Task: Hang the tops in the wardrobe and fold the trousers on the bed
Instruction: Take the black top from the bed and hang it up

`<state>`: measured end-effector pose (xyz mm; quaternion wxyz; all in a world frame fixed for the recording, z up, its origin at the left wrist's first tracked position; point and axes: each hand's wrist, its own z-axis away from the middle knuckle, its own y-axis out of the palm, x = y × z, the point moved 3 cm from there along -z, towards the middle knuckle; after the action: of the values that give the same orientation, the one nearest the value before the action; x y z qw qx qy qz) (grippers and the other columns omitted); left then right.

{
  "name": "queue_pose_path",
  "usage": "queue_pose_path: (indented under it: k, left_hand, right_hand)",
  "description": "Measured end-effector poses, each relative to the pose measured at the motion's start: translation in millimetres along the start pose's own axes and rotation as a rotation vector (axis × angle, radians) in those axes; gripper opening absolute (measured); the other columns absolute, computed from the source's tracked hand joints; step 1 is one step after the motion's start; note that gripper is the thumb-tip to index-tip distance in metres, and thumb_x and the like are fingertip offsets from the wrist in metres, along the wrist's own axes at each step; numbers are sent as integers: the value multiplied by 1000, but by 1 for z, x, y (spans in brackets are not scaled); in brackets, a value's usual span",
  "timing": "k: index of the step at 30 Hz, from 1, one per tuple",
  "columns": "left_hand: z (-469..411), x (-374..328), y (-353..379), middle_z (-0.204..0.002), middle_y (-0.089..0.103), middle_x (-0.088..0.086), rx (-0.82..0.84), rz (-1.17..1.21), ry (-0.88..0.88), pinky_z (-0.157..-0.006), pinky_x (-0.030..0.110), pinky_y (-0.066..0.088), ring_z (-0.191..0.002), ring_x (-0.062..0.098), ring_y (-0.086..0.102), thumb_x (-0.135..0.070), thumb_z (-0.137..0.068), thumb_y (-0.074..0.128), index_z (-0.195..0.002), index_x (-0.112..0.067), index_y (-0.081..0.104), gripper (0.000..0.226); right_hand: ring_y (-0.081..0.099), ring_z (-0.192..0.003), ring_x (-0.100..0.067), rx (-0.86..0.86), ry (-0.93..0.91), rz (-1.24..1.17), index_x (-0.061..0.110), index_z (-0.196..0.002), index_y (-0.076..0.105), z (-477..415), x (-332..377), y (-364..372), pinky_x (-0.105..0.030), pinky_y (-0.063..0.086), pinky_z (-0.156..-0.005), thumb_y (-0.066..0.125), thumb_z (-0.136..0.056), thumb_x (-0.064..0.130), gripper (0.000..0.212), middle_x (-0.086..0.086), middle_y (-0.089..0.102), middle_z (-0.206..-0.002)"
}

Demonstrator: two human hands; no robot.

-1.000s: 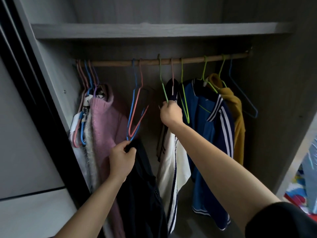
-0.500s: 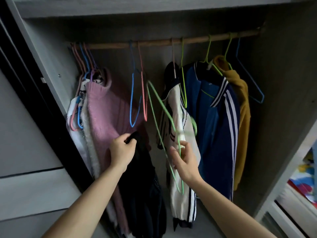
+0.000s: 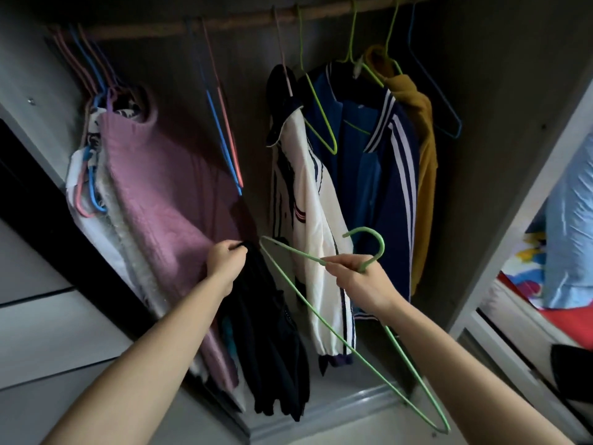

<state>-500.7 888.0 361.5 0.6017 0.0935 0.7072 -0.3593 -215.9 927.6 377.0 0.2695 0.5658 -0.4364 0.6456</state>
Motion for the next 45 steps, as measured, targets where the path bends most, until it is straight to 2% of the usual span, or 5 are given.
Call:
queue_pose_path:
  k: [8, 18, 24, 39, 45]
  left_hand:
    - [4, 12, 23, -100, 74, 7, 53, -180, 44, -83, 33, 53, -94, 25, 68, -16, -87, 65, -106, -11, 75, 22]
    - [43, -31, 25, -72, 59, -19, 148, -338, 419, -69, 19, 42, -68, 3, 57, -8, -70, 74, -82, -24, 65, 21]
    - [52, -50, 4, -90, 68, 3, 72, -419, 625, -74, 22, 42, -79, 21, 64, -10, -75, 78, -90, -14, 77, 16]
    - [61, -122, -31, -102, 74, 6, 18, -245, 811, -79, 19, 45, -91, 18, 68, -3, -89, 62, -106, -9, 75, 22]
    - [88, -128, -8, -98, 74, -7, 311, -302, 898, -83, 27, 49, -91, 6, 66, -22, -87, 59, -105, -17, 76, 25]
  right_hand:
    - [42, -43, -2, 127, 11, 207, 16, -87, 77, 24, 16, -29, -14, 35, -43, 65, -94, 29, 18, 8, 54, -55]
    - [44, -57, -16, 131, -9, 386, 3, -94, 72, 12, 4, 8, -28, 39, -55, 57, -97, 32, 33, -5, 52, -65]
    - [40, -43, -6, -35, -3, -119, 20, -88, 77, 3, 13, 1, -18, 33, -41, 68, -89, 34, 17, 13, 50, -52]
    - [24, -43, -15, 175, -13, -124, 8, -85, 79, 3, 58, -6, -21, 21, -42, 54, -99, 26, 34, 0, 31, -50]
    - [23, -44, -13, 143, -49, -142, 8, -83, 80, -5, 80, -14, -22, 18, -42, 52, -86, 28, 34, 6, 30, -50]
